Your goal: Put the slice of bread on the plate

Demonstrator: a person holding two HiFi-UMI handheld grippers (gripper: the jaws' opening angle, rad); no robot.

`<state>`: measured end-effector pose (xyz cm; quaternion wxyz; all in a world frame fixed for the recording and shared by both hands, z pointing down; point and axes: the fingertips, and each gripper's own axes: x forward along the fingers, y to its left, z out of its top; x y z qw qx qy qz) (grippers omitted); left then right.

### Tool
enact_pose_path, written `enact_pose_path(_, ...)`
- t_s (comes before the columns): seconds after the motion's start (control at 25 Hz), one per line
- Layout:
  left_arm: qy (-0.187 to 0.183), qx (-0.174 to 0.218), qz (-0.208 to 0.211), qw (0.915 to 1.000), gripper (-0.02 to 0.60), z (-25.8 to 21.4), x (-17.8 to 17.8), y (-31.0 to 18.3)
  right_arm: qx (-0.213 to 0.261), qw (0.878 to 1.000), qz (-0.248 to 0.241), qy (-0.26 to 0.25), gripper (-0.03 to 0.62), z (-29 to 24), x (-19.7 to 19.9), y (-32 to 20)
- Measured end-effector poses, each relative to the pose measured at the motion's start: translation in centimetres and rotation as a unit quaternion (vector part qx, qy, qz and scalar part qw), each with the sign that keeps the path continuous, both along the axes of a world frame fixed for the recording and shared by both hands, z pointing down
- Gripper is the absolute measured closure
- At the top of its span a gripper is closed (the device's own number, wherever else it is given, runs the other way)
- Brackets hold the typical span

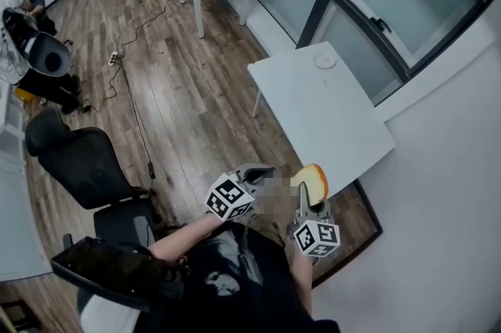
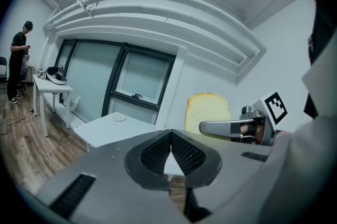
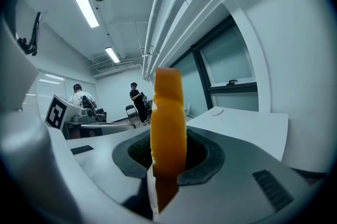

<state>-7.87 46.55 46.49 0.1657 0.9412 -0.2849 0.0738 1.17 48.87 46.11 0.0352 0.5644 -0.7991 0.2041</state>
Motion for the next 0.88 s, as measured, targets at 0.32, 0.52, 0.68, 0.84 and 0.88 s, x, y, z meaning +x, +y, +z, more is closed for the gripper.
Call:
enact_pose_path(0.32, -0.009, -0.037, 0.018, 0.9991, 0.577, 2.4, 0.1, -1.6, -0.032, 0.999, -0.006, -0.005, 0.497, 2.2, -1.0, -2.1)
enact_pose_path(0.52, -0.011, -0.042, 0.014, 0.9990, 0.577, 2.7, 2.5, -5.7, -0.035, 0.999, -0.023, 0.007, 0.497, 2.1, 0.4, -6.6)
enact_pose_path(0.68, -0.007, -0.030, 0.012, 0.9994, 0.577, 2.0, 5.5, -10.0, -0.027, 0.999, -0.028, 0.008, 0.497, 1.8, 3.1, -10.1)
enact_pose_path(0.84, -0.013, -0.024, 0.007, 0.9996, 0.577, 1.9, 8.3, -13.2, -0.029, 0.999, -0.035, 0.003, 0.497, 2.0, 5.9, -12.9)
enact_pose_path(0.88, -0.014, -0.023, 0.006, 0.9996, 0.577, 1.9, 9.0, -13.8, -0.028, 0.999, -0.039, 0.002, 0.497, 2.0, 6.5, -13.7)
